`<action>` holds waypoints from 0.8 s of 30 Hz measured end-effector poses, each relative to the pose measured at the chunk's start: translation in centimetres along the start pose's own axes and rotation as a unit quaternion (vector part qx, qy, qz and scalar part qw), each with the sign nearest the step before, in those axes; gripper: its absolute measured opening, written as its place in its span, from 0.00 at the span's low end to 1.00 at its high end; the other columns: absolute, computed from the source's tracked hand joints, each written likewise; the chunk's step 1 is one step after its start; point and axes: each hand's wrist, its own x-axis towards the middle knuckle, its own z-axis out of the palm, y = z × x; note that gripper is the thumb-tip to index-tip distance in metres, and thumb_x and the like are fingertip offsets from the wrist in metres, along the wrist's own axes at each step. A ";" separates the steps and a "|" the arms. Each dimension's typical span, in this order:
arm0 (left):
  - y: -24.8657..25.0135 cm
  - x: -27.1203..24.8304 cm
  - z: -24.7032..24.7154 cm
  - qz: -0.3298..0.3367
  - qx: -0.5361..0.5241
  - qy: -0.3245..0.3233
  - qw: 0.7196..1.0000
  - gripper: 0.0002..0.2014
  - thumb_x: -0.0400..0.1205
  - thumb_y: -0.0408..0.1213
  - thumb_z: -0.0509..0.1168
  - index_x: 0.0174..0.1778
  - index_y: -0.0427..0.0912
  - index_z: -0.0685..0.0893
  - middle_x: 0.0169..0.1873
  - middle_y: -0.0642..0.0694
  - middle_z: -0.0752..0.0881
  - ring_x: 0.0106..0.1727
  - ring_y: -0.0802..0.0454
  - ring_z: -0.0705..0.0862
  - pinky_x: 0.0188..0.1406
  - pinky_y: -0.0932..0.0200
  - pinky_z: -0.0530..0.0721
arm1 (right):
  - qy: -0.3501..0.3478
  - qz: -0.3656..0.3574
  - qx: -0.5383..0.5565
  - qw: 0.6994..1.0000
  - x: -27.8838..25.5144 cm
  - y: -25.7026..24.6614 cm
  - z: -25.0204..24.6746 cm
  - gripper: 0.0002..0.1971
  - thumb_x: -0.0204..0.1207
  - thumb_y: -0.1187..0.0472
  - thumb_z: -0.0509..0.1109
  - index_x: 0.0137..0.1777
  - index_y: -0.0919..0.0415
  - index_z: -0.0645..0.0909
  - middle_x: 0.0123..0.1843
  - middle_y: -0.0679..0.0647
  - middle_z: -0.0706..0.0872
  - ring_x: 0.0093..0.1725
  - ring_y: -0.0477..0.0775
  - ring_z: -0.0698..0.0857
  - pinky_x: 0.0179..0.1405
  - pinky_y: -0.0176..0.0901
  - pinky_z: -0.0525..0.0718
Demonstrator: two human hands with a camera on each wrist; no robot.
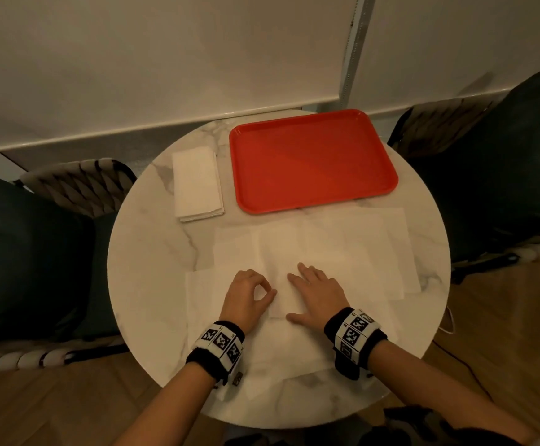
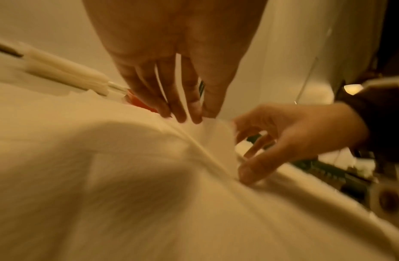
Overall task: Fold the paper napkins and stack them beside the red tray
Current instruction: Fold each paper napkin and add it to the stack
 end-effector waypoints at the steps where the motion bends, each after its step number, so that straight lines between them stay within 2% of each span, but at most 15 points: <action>1: 0.5 0.2 0.0 -0.010 -0.034 -0.002 0.999 0.06 0.75 0.38 0.74 0.37 0.44 0.84 0.39 0.51 0.85 0.44 0.59 0.78 0.49 0.60 0.77 | 0.003 -0.003 0.005 1.000 0.0 0.1 0.0 0.45 0.71 0.34 0.67 0.83 0.47 0.51 0.86 0.53 0.46 0.84 0.58 0.52 0.76 0.56 0.64; 4: 2.0 0.9 -0.1 -0.043 -0.138 0.018 0.989 0.07 0.73 0.31 0.73 0.38 0.42 0.80 0.36 0.49 0.86 0.34 0.63 0.81 0.39 0.66 0.79 | 0.010 -0.011 0.044 0.999 -0.2 0.7 -0.1 0.41 0.71 0.37 0.69 0.82 0.46 0.57 0.86 0.50 0.50 0.84 0.55 0.54 0.78 0.53 0.63; 6: 2.6 1.7 -0.2 -0.058 -0.168 0.010 0.984 0.11 0.74 0.29 0.70 0.47 0.47 0.78 0.41 0.46 0.85 0.34 0.61 0.82 0.37 0.65 0.81 | 0.030 -0.006 0.137 0.990 -0.4 1.5 -0.2 0.32 0.72 0.42 0.71 0.76 0.47 0.70 0.84 0.48 0.59 0.82 0.51 0.59 0.78 0.46 0.62; 8: 2.7 2.5 -0.1 -0.053 -0.148 -0.018 0.987 0.20 0.74 0.27 0.68 0.55 0.54 0.78 0.49 0.46 0.84 0.39 0.53 0.82 0.39 0.67 0.83 | 0.075 0.012 0.265 0.961 -0.5 2.9 -0.5 0.19 0.72 0.50 0.75 0.63 0.49 0.82 0.77 0.48 0.73 0.76 0.49 0.71 0.73 0.36 0.67; 9: 2.6 2.8 -0.1 -0.044 -0.125 -0.027 0.991 0.23 0.74 0.25 0.66 0.59 0.55 0.80 0.53 0.47 0.83 0.41 0.53 0.81 0.41 0.71 0.80 | 0.108 0.027 0.320 0.941 -0.6 3.7 -0.6 0.14 0.72 0.54 0.76 0.58 0.50 0.85 0.73 0.49 0.77 0.72 0.48 0.76 0.69 0.33 0.70; 11: 2.7 3.2 -0.1 -0.028 -0.092 -0.031 0.995 0.25 0.74 0.22 0.65 0.63 0.49 0.84 0.61 0.46 0.83 0.46 0.55 0.79 0.45 0.78 0.75 | 0.172 0.062 0.379 0.907 -0.5 5.3 -1.1 0.12 0.71 0.61 0.77 0.54 0.52 0.86 0.67 0.51 0.80 0.63 0.48 0.80 0.60 0.31 0.74; 12: 2.9 3.3 -0.2 -0.027 -0.084 -0.033 0.996 0.25 0.74 0.21 0.64 0.65 0.46 0.84 0.65 0.46 0.82 0.51 0.54 0.79 0.47 0.78 0.74 | 0.190 0.078 0.383 0.901 -0.3 6.1 -1.3 0.13 0.70 0.63 0.77 0.55 0.54 0.86 0.66 0.52 0.80 0.60 0.49 0.80 0.58 0.32 0.75; 14: 3.1 3.3 -0.3 -0.025 -0.076 -0.036 0.996 0.26 0.74 0.20 0.64 0.67 0.43 0.82 0.69 0.47 0.79 0.57 0.50 0.81 0.52 0.71 0.75 | 0.201 0.106 0.371 0.900 0.1 7.6 -1.7 0.18 0.68 0.65 0.78 0.58 0.55 0.85 0.66 0.55 0.78 0.58 0.51 0.80 0.57 0.35 0.76; 17: 3.4 2.9 -0.8 0.006 -0.087 -0.012 0.996 0.25 0.73 0.25 0.69 0.67 0.48 0.83 0.68 0.54 0.79 0.55 0.55 0.82 0.50 0.66 0.80 | 0.213 0.142 0.377 0.890 0.6 9.2 -2.0 0.26 0.66 0.64 0.80 0.64 0.55 0.80 0.65 0.56 0.76 0.60 0.56 0.80 0.60 0.43 0.79; 20: 3.9 2.2 -1.4 0.049 -0.156 0.016 0.986 0.23 0.73 0.26 0.73 0.63 0.51 0.86 0.64 0.56 0.82 0.60 0.60 0.83 0.51 0.68 0.82 | 0.229 0.166 0.433 0.856 0.7 10.0 -2.2 0.34 0.64 0.59 0.83 0.69 0.53 0.74 0.63 0.55 0.78 0.56 0.52 0.79 0.55 0.43 0.79; 22: 4.4 1.7 -1.9 0.054 -0.206 0.042 0.976 0.23 0.73 0.24 0.74 0.60 0.51 0.87 0.63 0.57 0.83 0.58 0.62 0.84 0.48 0.69 0.83 | 0.233 0.157 0.494 0.823 0.8 10.1 -2.7 0.40 0.62 0.56 0.85 0.73 0.52 0.69 0.61 0.54 0.80 0.55 0.52 0.81 0.53 0.42 0.79; 24: 4.4 1.4 -2.5 0.037 -0.261 0.076 0.962 0.23 0.72 0.21 0.74 0.59 0.48 0.87 0.62 0.56 0.83 0.54 0.65 0.86 0.45 0.70 0.84 | 0.205 0.128 0.534 0.810 0.9 9.8 -3.4 0.47 0.61 0.53 0.85 0.77 0.49 0.62 0.59 0.52 0.82 0.56 0.51 0.83 0.57 0.43 0.79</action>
